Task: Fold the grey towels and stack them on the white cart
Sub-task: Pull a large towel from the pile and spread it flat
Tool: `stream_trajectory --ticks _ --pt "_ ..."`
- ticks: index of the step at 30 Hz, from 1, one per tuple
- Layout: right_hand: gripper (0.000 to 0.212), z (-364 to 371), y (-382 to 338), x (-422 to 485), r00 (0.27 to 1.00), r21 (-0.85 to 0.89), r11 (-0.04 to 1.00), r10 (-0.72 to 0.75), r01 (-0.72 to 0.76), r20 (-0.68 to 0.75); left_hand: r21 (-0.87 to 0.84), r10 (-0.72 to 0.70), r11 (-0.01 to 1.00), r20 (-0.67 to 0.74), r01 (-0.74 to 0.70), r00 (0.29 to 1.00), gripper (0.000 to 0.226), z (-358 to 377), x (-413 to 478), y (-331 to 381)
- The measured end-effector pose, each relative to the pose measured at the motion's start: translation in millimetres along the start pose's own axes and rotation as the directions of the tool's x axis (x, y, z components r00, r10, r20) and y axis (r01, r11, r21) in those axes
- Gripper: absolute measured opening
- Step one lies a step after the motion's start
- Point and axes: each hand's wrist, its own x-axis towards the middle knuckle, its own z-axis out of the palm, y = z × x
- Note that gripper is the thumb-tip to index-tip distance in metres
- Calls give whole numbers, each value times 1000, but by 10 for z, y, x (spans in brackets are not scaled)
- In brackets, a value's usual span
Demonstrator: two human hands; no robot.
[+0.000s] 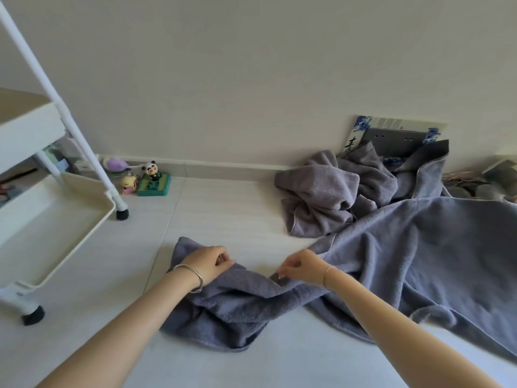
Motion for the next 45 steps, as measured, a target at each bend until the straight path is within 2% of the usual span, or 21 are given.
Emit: stream_trajectory --ticks 2,3,5,8,10,13,15,18,20,22,23,24,26,28,30,31,33,35,38,41,45 --pt "19 22 -57 49 998 22 1000 0 1 -60 -49 31 998 -35 -33 999 15 31 -1 7" --pt "25 43 -88 73 999 0 1000 19 -19 -51 35 17 999 15 -18 1000 19 31 16 39" --pt "40 82 -177 118 995 -89 991 100 -99 3 187 -42 982 81 26 996 21 66 83 43" --pt "63 193 -337 146 964 -307 928 251 -213 91 209 -54 977 42 44 998 26 92 136 -6" --pt "70 256 -438 158 947 -339 906 304 -254 101 203 -46 978 24 40 999 32 93 127 -28" --pt "82 300 -530 153 935 -234 933 314 -272 166 216 -56 975 -8 57 998 38 69 116 -46" --pt "78 278 -579 109 918 -94 955 295 -280 264 217 -66 974 -15 67 998 40 51 114 -53" --pt "48 253 -624 40 889 145 963 144 -227 436 217 -23 976 26 16 999 39 49 68 -71" --pt "31 263 -641 15 869 205 962 58 -180 491 -18 2 1000 101 0 995 37 74 20 -45" --pt "28 260 -694 -49 873 188 971 37 -146 486 -283 -11 956 208 71 978 40 105 -33 32" --pt "31 266 -699 -58 883 174 977 24 -119 469 -341 -28 933 262 120 965 44 112 -45 75" --pt "31 265 -707 -69 898 182 980 -4 -85 439 -363 -42 917 320 164 946 47 129 -48 105" --pt "22 246 -696 -103 930 305 952 -80 -36 358 -372 -77 894 417 248 906 51 168 -55 151" --pt "22 178 -665 -130 952 461 887 -121 -23 280 -398 -133 864 411 308 902 51 155 -88 218" --pt "25 56 -649 -163 958 531 847 -130 -27 256 -471 -158 814 383 340 910 54 54 -144 312" --pt "25 -11 -654 -170 956 523 852 -131 -27 264 -505 -116 797 410 331 905 58 -22 -151 361" --pt "24 -125 -691 -206 948 440 898 -128 -14 292 -491 -47 827 426 275 903 67 -205 -180 457" --pt "22 -254 -790 -267 938 312 950 -137 32 320 -405 -51 894 335 193 941 73 -425 -205 556" --pt "14 -494 -1042 -382 932 213 971 -177 112 317 -296 55 955 177 0 983 76 -734 -235 697" --pt "22 -737 -1312 -476 944 287 938 -259 194 206 -166 140 977 40 -132 989 79 -1088 -293 830" --pt "7 -1075 -1594 -606 920 404 866 -372 296 124 -85 200 978 107 -191 974 63 -1438 -438 926"
